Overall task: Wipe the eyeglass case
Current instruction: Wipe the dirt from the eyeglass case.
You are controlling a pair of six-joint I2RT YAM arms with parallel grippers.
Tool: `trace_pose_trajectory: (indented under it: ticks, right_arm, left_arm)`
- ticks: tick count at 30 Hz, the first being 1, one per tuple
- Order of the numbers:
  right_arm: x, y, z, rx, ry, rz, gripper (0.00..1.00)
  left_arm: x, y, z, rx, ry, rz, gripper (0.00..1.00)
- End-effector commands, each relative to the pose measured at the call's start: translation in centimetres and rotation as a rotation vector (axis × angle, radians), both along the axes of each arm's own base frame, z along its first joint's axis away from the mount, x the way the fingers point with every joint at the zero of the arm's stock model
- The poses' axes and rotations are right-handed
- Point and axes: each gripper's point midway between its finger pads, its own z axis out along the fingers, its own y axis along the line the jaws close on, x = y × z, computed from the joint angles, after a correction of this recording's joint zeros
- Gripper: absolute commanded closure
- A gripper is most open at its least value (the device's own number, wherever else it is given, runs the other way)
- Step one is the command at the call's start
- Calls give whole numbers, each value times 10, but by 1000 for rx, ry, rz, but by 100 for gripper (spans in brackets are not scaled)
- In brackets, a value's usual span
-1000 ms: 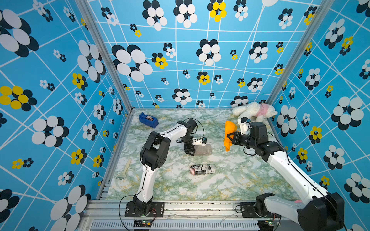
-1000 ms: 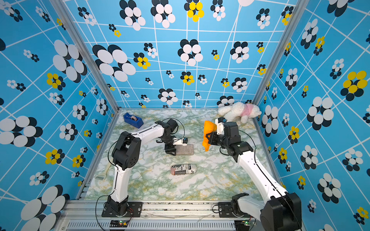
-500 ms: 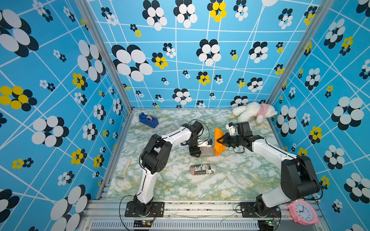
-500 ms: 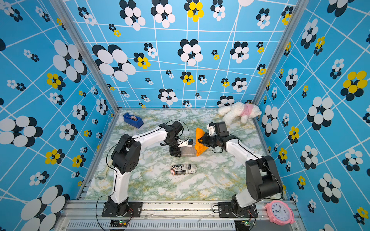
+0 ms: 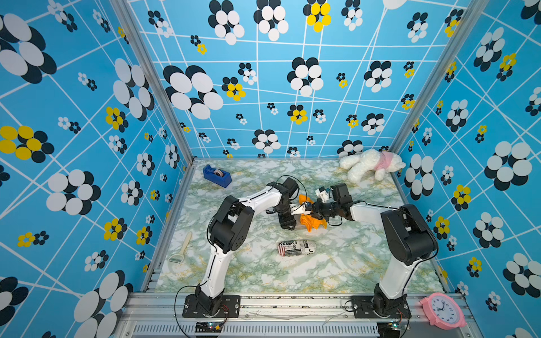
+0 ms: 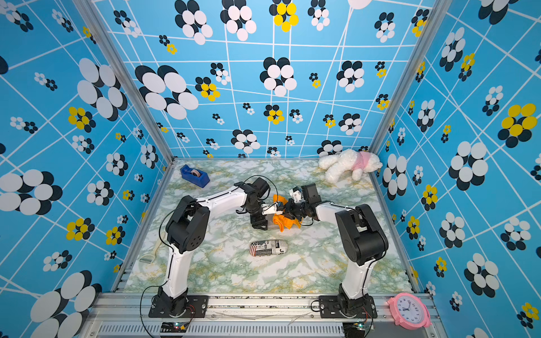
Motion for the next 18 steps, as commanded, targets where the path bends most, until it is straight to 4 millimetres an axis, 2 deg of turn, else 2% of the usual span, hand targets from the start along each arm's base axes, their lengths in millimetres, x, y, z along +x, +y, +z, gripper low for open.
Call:
trace_pose_trajectory:
  ticks: [1,3,6,10,12,14,18]
  right_arm:
    - [-17,24,-24,30,91,32,100]
    - [-19,24,-27,44,103,34,100]
    - [-17,3,-31,31,106,-12,100]
    - [-16,-53,-32,-64,92,-84,100]
    - [-20,-67,-28,-130,75,-70,100]
    - [-25,-69,-24,-146,62,-48,100]
    - [-27,-52,-29,-71,71,-38,100]
  left_arm:
    - [13,-34,16,-117,-47,-11,73]
    - [14,-35,16,-120,-51,-6,74]
    - [15,-32,15,-120,-62,1,74]
    - [16,-27,16,-119,-67,10,75]
    - [17,-26,19,-131,-77,14,75]
    - [19,-27,22,-149,-91,17,75]
    - [20,-35,26,-208,-103,15,72]
